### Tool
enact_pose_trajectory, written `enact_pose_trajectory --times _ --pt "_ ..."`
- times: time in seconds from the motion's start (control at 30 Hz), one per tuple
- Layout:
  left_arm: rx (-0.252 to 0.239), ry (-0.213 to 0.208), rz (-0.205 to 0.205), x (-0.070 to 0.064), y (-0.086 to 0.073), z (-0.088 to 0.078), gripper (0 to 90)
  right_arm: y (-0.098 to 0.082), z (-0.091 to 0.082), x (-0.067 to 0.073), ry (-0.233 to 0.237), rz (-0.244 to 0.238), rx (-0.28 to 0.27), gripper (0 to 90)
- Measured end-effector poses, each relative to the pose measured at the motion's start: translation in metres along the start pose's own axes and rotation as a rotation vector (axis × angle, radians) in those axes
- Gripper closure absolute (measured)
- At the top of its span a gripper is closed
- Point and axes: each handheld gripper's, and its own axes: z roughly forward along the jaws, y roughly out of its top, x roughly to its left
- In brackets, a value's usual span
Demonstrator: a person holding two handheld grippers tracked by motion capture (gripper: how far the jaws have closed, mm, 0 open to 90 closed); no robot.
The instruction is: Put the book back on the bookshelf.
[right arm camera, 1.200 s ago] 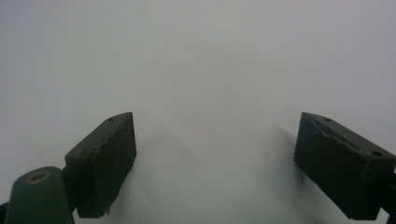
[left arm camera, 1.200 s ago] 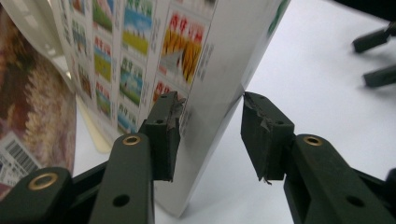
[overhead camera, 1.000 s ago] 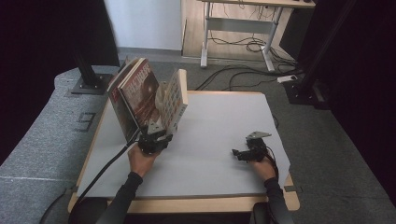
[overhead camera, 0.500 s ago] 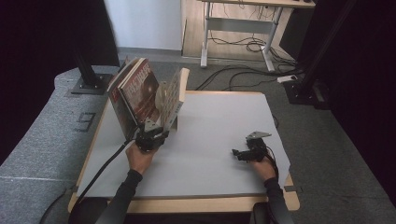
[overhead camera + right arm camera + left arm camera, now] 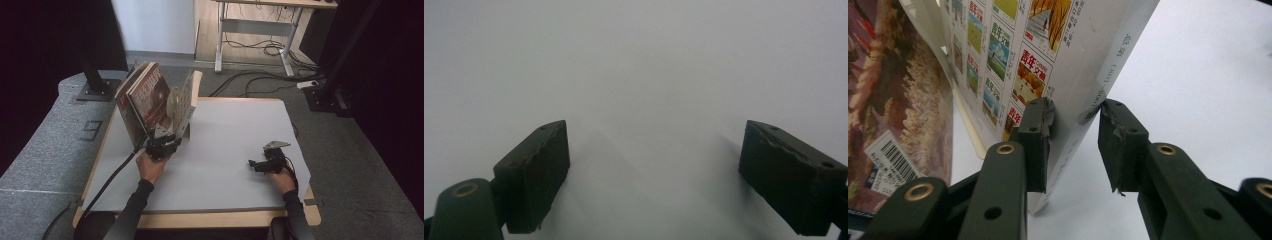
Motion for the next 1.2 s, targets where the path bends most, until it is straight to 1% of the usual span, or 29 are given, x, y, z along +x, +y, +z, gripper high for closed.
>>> enact_pose_trajectory --times 0.1,0.13,0.33,0.57,0.63,0.67,0.77,0.9,0.97,1.07,1.13,1.2 --pt "0.001 -0.005 -0.003 0.001 0.000 -0.001 63.9 0.000 0.000 0.000 0.000 0.000 0.000 12.0" --pt "-0.002 -0.018 -0.006 0.001 0.000 -0.001 62.6 0.000 0.000 0.000 0.000 0.000 0.000 12.0" --pt "-0.006 -0.049 0.003 -0.001 0.000 -0.003 52.2 0.000 0.000 0.000 0.000 -0.001 0.000 12.0" --pt "-0.007 -0.119 0.005 -0.001 0.001 -0.008 37.3 0.000 0.000 0.000 -0.001 -0.001 0.000 12.1" --pt "-0.007 -0.130 0.010 -0.001 0.001 -0.010 33.5 0.000 0.000 0.000 -0.001 -0.001 0.000 12.0" --pt "-0.005 -0.142 0.007 -0.001 0.002 -0.011 31.5 0.000 0.000 0.000 0.000 0.000 0.000 12.1" --pt "0.004 -0.150 0.014 -0.003 0.002 -0.015 26.4 0.000 0.000 0.000 -0.001 -0.001 0.000 12.1" --pt "0.016 -0.138 0.041 -0.006 0.001 -0.021 19.1 0.000 0.000 0.000 -0.001 -0.001 0.000 12.0" --pt "0.013 -0.131 0.047 -0.007 0.000 -0.026 17.9 0.000 0.000 0.000 -0.001 -0.001 0.000 12.1" --pt "0.016 -0.142 0.045 -0.007 -0.001 -0.032 14.4 0.000 0.000 0.000 -0.001 0.000 0.000 12.0" --pt "0.012 -0.146 0.048 -0.008 -0.003 -0.038 14.4 0.000 0.000 0.000 -0.001 -0.001 0.000 12.1" --pt "0.009 -0.160 0.047 -0.009 -0.004 -0.042 14.3 0.000 0.000 0.000 -0.001 0.000 0.000 12.1"
